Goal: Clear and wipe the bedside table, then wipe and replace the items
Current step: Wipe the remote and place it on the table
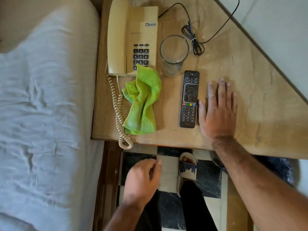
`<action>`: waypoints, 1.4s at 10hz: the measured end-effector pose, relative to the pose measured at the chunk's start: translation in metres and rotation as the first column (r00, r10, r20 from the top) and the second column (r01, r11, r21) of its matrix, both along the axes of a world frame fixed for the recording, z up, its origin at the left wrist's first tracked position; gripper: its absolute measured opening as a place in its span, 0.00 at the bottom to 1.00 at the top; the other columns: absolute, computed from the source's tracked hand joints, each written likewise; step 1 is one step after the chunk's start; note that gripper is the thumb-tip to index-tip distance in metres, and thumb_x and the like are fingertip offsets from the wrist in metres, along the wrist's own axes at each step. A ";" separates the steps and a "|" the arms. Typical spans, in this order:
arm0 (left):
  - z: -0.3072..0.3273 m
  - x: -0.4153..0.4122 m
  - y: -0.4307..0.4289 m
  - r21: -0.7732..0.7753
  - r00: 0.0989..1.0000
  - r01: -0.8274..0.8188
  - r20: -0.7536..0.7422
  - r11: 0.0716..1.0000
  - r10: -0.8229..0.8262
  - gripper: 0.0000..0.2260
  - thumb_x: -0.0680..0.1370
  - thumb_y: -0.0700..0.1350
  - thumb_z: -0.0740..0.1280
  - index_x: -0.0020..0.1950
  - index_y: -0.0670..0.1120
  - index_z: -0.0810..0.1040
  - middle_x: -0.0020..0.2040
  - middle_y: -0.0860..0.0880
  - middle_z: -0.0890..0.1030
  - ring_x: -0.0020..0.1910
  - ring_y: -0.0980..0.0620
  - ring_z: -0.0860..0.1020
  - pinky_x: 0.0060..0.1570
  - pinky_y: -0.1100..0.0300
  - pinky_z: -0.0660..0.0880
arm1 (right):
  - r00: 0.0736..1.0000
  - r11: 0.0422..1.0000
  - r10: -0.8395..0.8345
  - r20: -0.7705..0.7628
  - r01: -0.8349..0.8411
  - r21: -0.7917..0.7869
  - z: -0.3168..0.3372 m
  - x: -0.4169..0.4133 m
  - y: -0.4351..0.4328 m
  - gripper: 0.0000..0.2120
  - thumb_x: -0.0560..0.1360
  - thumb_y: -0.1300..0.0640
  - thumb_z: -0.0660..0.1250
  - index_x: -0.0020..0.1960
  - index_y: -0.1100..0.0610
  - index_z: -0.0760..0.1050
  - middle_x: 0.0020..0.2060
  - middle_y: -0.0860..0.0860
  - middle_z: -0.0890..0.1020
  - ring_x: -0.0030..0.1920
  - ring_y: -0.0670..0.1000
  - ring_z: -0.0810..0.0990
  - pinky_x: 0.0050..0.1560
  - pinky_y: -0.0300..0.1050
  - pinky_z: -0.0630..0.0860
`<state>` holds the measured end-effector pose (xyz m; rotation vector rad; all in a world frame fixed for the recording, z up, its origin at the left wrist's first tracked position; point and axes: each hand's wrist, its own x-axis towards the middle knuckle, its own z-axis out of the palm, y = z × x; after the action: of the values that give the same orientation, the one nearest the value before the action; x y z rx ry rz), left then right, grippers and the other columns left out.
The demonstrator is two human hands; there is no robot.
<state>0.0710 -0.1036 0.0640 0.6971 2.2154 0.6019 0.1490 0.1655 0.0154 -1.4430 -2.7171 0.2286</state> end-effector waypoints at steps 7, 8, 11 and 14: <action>-0.124 0.023 0.044 -0.405 0.675 -0.494 0.380 0.769 0.633 0.12 0.85 0.50 0.61 0.47 0.45 0.79 0.40 0.44 0.82 0.38 0.46 0.79 0.44 0.54 0.78 | 1.000 0.996 -0.026 -0.002 0.026 0.086 -0.002 -0.003 -0.002 0.30 0.86 0.42 0.52 0.86 0.52 0.58 0.86 0.56 0.57 0.86 0.59 0.55 0.86 0.60 0.53; -0.122 0.043 0.015 -0.513 0.619 -0.487 0.369 0.707 0.693 0.13 0.84 0.47 0.62 0.41 0.47 0.78 0.37 0.49 0.80 0.37 0.50 0.78 0.40 0.59 0.75 | 0.999 0.996 -0.031 -0.007 0.032 0.087 0.000 -0.003 -0.002 0.30 0.86 0.42 0.52 0.85 0.52 0.58 0.86 0.56 0.58 0.86 0.59 0.55 0.85 0.61 0.53; -0.086 0.046 -0.020 -0.564 0.870 0.013 0.413 0.826 0.268 0.17 0.87 0.49 0.61 0.70 0.41 0.79 0.66 0.41 0.83 0.61 0.43 0.82 0.65 0.50 0.78 | 0.999 0.997 -0.033 0.005 0.032 0.071 0.003 -0.005 -0.004 0.31 0.86 0.42 0.52 0.86 0.53 0.57 0.86 0.57 0.57 0.86 0.59 0.55 0.86 0.61 0.53; 0.050 -0.109 0.088 0.047 0.882 -0.359 -0.310 0.932 0.355 0.14 0.84 0.56 0.64 0.58 0.48 0.84 0.49 0.55 0.85 0.43 0.57 0.82 0.41 0.70 0.70 | 0.999 0.999 -0.034 -0.011 0.034 0.013 0.003 -0.004 -0.002 0.32 0.86 0.40 0.49 0.86 0.52 0.55 0.87 0.56 0.54 0.87 0.58 0.52 0.86 0.60 0.50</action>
<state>-0.0383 -0.0155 0.1145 0.3946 2.6746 0.6966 0.1454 0.1638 0.0181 -1.4787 -2.6785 0.2156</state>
